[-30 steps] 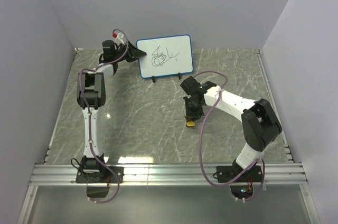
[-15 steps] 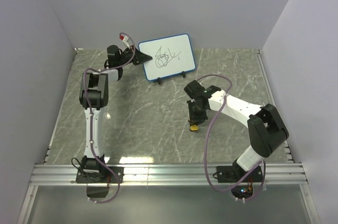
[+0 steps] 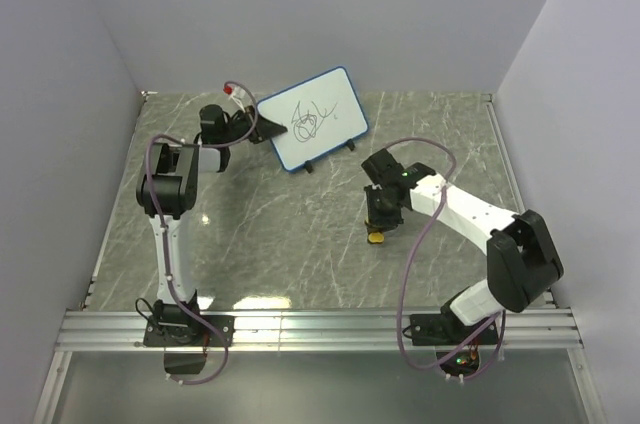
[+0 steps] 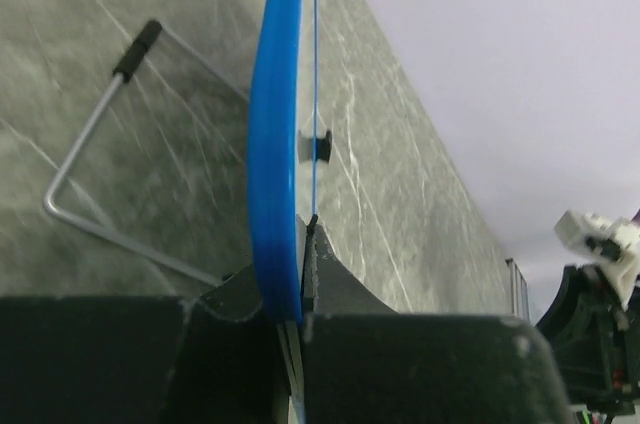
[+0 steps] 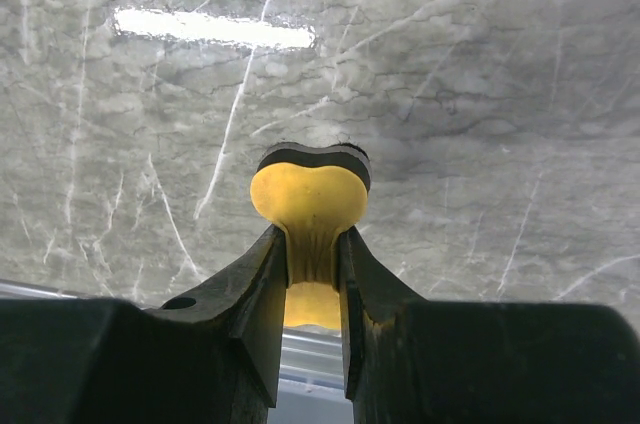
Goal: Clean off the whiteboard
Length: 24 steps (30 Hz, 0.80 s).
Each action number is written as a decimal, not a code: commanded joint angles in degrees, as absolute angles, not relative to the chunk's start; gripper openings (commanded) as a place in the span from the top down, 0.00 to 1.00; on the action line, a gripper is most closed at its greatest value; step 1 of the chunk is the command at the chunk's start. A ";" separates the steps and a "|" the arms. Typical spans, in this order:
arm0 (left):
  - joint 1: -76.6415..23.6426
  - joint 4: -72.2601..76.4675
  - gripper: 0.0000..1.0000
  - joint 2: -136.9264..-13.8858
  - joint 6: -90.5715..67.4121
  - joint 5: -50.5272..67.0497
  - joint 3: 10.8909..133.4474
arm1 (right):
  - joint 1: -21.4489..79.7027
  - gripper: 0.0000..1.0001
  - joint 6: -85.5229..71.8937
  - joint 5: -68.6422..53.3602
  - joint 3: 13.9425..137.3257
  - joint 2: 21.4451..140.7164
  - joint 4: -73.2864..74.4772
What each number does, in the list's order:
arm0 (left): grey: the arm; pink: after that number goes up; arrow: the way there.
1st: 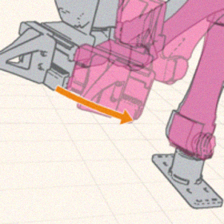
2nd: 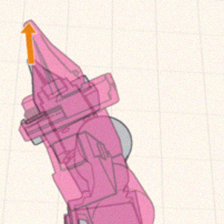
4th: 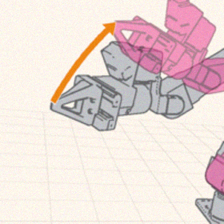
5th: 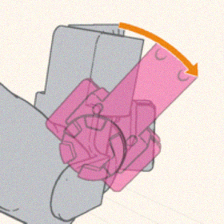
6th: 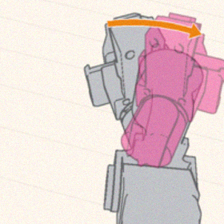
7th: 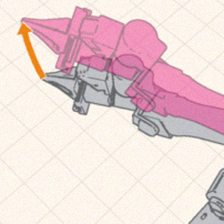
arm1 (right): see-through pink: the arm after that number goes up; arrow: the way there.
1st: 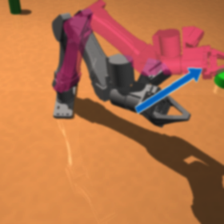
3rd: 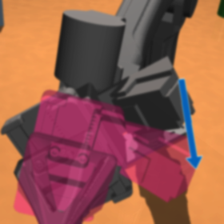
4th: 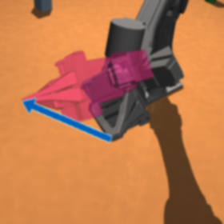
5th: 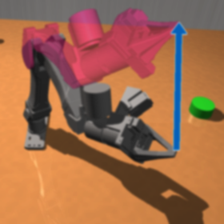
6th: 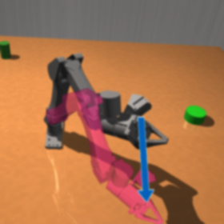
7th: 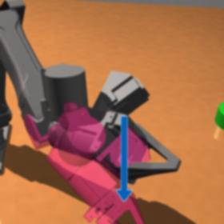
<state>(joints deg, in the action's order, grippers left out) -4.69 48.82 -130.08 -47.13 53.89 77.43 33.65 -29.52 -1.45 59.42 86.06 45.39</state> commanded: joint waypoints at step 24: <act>-24.43 34.40 1.00 -110.75 -36.86 60.31 50.00 | 30.06 1.00 -27.16 -0.96 63.88 70.57 35.09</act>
<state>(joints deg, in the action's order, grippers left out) -22.35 50.83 -112.77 -43.79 56.45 49.65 30.50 -27.55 -1.17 59.70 68.88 41.32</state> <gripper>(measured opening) 0.083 0.286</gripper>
